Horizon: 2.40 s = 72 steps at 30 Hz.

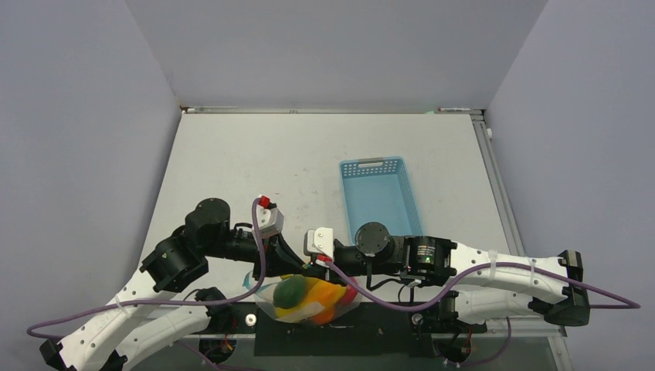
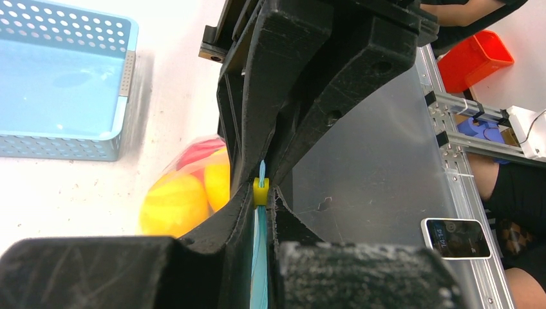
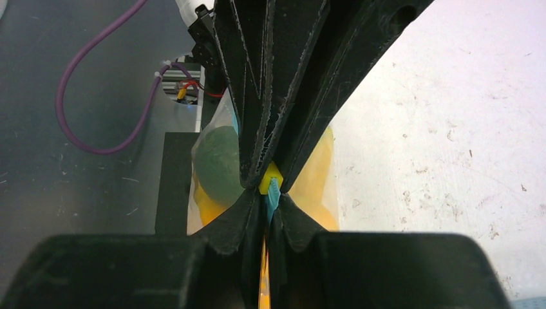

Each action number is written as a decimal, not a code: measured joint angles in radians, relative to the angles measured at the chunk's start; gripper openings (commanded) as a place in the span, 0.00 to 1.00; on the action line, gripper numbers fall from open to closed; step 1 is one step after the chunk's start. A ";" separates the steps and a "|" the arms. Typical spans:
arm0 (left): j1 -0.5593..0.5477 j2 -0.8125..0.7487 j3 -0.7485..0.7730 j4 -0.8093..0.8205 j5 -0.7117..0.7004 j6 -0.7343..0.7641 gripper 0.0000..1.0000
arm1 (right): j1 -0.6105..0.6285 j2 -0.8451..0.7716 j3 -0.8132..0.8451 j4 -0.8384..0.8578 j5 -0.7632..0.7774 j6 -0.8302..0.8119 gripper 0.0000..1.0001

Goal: Place the food in the zip-top bag and seal the zipper
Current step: Zip the zipper food storage bag at the center of the board.

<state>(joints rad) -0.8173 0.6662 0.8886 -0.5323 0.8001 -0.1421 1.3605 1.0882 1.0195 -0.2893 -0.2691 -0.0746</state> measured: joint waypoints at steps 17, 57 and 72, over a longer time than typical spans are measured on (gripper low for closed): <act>0.000 0.010 0.000 0.076 -0.001 0.010 0.00 | 0.001 -0.152 -0.045 0.040 0.086 0.047 0.05; 0.000 -0.045 -0.068 -0.042 -0.112 -0.008 0.00 | 0.000 -0.542 -0.055 0.150 0.505 0.033 0.05; 0.000 0.024 -0.067 -0.050 -0.111 -0.011 0.00 | 0.000 -0.435 0.003 0.033 0.466 0.031 0.44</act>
<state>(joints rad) -0.8173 0.6907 0.8219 -0.5819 0.6895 -0.1535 1.3609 0.6529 1.0222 -0.2565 0.1970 -0.0437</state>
